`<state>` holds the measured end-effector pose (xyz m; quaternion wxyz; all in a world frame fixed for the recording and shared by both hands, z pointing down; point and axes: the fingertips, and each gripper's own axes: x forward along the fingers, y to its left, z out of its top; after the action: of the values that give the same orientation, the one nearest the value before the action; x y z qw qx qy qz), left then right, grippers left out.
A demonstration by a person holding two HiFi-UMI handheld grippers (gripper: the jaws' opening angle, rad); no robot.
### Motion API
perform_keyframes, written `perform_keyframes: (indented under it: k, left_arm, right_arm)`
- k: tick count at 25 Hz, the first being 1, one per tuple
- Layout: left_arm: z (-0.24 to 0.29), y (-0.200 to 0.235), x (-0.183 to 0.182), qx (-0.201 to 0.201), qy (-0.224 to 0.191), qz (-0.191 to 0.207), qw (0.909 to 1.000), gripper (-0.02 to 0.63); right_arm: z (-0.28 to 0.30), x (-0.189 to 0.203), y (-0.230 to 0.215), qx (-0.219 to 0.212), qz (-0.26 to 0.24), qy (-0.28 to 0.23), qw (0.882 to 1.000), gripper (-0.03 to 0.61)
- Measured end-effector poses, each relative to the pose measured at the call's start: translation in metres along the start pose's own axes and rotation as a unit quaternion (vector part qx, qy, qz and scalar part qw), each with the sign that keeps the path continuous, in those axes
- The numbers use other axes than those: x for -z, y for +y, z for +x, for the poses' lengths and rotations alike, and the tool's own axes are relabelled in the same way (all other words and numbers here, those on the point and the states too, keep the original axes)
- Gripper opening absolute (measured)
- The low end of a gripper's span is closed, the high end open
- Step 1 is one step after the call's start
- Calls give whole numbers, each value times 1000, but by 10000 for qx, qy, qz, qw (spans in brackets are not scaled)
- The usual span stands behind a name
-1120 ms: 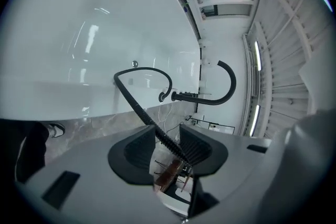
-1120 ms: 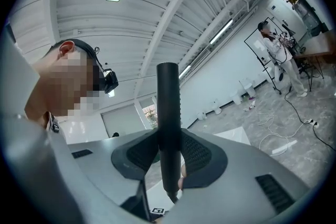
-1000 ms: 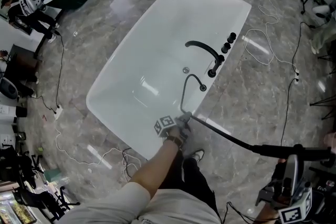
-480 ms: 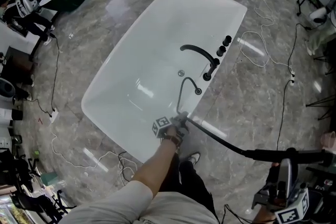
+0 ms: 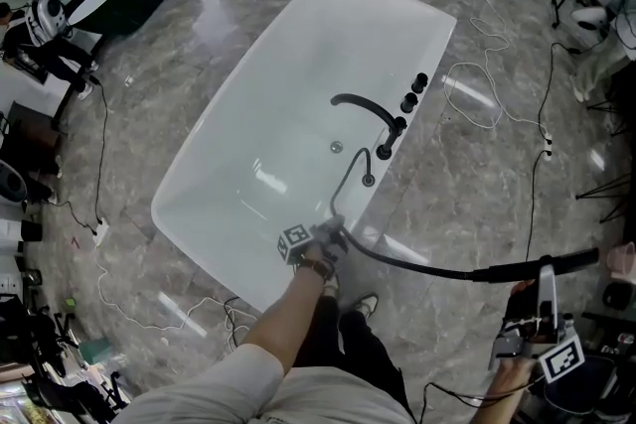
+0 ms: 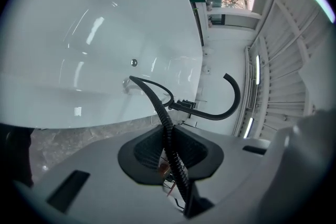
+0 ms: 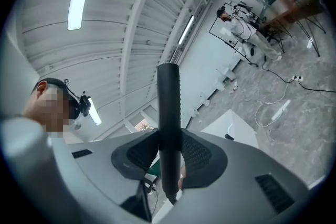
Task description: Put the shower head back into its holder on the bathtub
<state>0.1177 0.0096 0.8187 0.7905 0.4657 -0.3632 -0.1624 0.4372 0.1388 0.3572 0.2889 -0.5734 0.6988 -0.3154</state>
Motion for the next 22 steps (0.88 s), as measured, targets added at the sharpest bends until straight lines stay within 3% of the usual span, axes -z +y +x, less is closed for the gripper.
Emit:
perform_keyframes:
  k: [7, 14, 18, 22]
  left_arm:
    - [-16, -40, -5, 368, 74, 721, 9967, 60]
    - [-34, -92, 3, 769, 270, 1509, 9852, 60]
    - [-49, -121, 17, 1001, 467, 2085, 9718, 60]
    - [-67, -165, 49, 1478, 843, 2678, 9483, 60]
  right_arm:
    - [-3, 5, -58, 498, 74, -54, 9987, 137]
    - [1, 36, -94, 723, 460, 102, 9963, 137]
    - [0, 48, -96, 690, 554, 168, 9959, 137]
    - [0, 54, -92, 573, 639, 223, 9961, 137]
